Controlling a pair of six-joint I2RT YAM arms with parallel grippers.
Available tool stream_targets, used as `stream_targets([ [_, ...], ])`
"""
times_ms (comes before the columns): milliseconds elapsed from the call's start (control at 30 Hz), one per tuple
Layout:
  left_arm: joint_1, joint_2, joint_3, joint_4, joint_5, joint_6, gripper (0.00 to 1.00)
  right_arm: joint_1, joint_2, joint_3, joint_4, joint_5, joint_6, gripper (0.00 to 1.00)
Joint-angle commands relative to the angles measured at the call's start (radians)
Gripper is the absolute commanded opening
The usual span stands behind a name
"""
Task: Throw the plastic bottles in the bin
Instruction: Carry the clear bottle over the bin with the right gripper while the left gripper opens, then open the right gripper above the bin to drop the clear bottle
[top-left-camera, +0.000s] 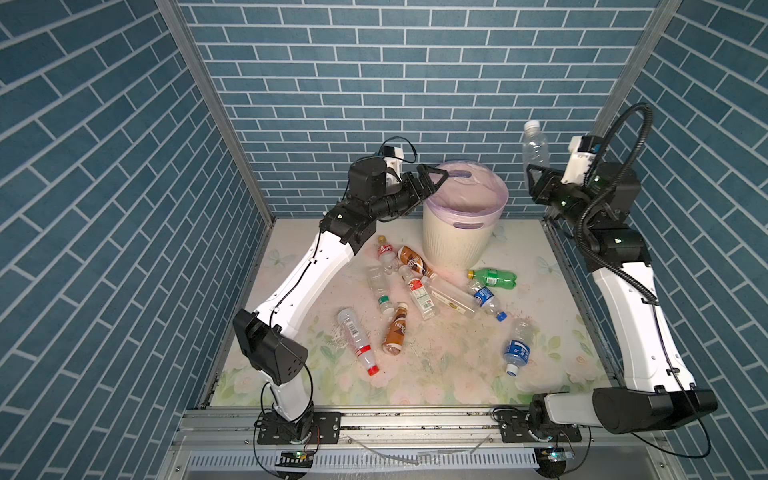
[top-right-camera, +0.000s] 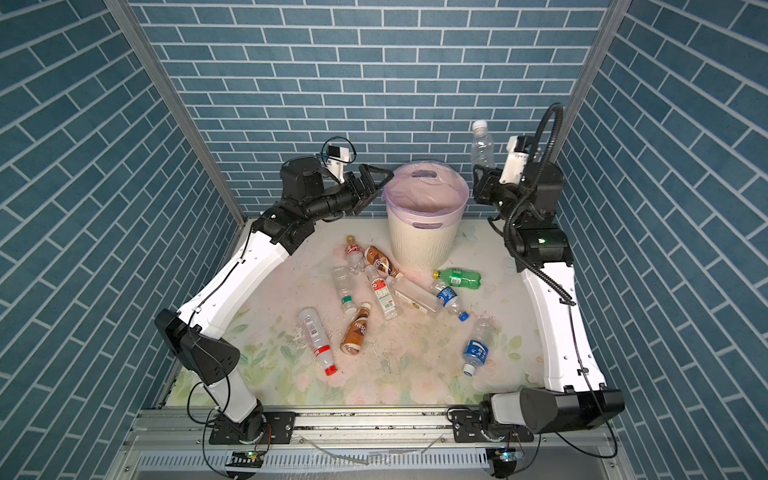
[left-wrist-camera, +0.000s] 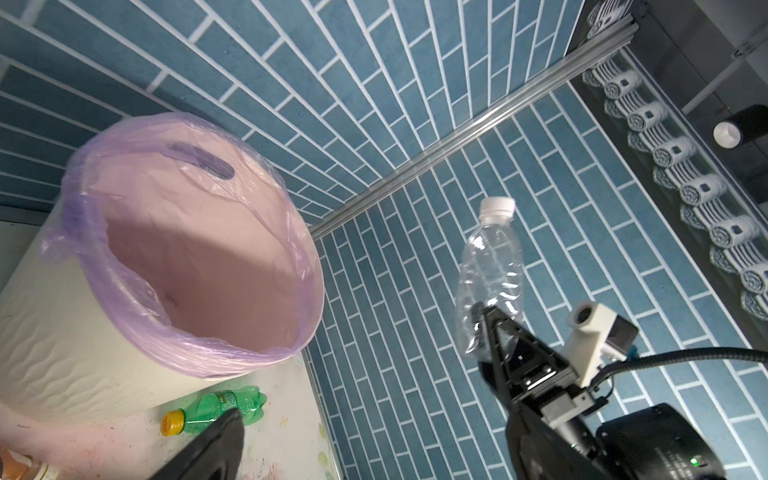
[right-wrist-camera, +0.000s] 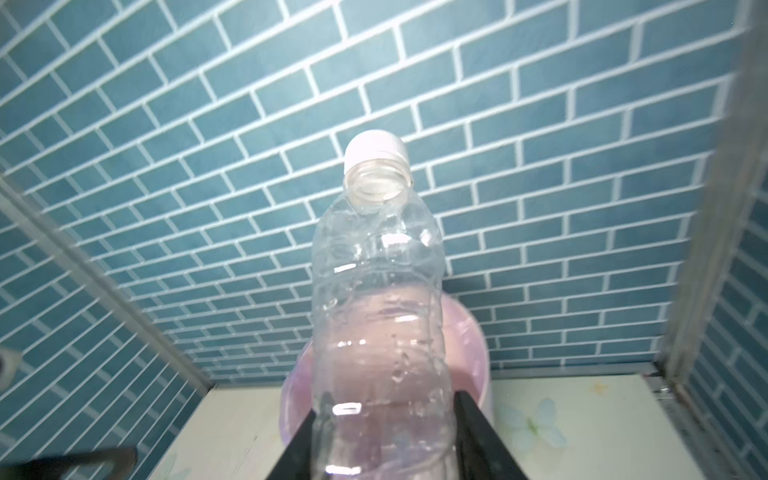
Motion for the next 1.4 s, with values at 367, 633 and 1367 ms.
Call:
stream_targets([
  [367,0.005,-0.017,-0.047,-0.098,-0.009,0.115,0.99,0.097,0.262,0.091,-0.044,-0.112,0.060,0.51],
  [633,0.009,-0.019,-0.084,-0.087,-0.005,0.103,0.99,0.114,0.247,0.114,-0.066,-0.111,0.053,0.90],
  [1367,0.056,-0.094,-0.216,-0.105,-0.009,0.128,0.99,-0.077,0.396,0.230,-0.210,-0.185,0.097,0.99],
])
